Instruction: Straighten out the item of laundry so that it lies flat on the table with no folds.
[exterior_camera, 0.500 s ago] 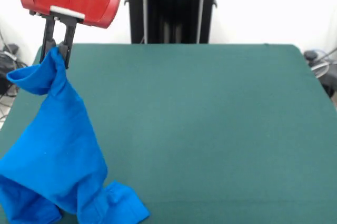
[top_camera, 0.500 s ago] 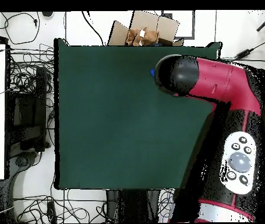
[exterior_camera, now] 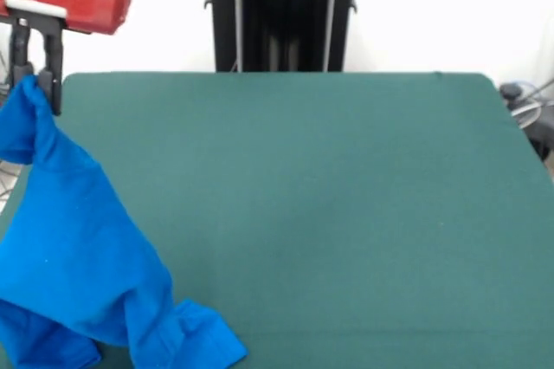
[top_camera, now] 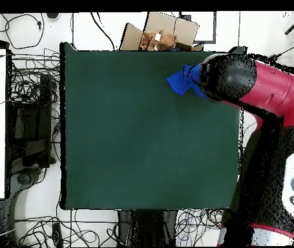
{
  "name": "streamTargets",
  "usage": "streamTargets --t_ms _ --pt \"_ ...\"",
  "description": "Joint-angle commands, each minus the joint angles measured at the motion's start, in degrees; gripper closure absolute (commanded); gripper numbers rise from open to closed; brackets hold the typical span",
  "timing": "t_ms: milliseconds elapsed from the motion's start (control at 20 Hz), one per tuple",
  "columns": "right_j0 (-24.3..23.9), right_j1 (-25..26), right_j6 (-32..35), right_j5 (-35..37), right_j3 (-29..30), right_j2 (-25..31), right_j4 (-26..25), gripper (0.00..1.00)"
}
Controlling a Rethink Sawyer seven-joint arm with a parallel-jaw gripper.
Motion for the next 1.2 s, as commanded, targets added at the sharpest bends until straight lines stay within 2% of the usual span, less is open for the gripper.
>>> streamTargets --t_ms 50,300,650,900,1000,1200 --pt "2.6 -2.7 12.5 -9.5 16.2 3.6 1.3 1.0" --pt "5.1 -4.5 16.7 -13.2 21.7 0.8 1.1 1.0" --pt "9.6 -3.3 22.0 -13.6 22.3 -3.6 2.5 1.0" --pt "14.5 -2.6 27.0 -12.4 22.8 -7.9 4.6 1.0" --pt "15.2 -4.2 26.1 -13.2 25.1 -8.2 4.4 1.0" --pt "14.5 -10.3 24.2 -18.2 34.0 -6.6 4.5 1.0"
